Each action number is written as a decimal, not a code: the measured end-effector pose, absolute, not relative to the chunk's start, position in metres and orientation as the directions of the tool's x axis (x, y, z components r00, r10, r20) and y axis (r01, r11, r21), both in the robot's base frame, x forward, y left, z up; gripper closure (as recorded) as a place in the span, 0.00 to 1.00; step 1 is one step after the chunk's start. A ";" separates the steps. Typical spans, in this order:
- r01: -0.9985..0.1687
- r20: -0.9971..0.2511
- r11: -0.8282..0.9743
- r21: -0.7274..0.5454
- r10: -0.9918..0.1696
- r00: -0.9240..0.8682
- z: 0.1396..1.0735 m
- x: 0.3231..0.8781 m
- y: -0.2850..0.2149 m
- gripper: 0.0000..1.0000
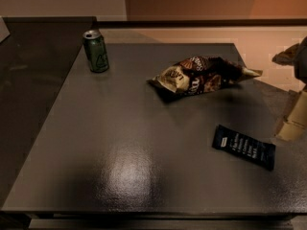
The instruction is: Pick rxbar blueberry
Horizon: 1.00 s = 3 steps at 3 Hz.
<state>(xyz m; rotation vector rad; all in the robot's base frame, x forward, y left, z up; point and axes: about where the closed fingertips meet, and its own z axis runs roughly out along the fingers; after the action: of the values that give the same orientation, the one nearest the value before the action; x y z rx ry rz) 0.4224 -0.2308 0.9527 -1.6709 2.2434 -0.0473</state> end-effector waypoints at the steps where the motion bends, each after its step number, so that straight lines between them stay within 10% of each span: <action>1: -0.924 -0.282 0.322 -0.207 -0.924 -0.259 0.929 0.411 -0.236 0.00; 3: -0.929 -0.322 0.338 -0.151 -0.905 -0.278 0.878 0.395 -0.241 0.00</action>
Offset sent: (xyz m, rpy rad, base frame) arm -0.0324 -0.0127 -0.0831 0.1039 0.0645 -0.0171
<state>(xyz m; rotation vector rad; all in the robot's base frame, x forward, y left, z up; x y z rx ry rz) 0.3950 -0.2407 0.8775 -1.6248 2.2595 0.0942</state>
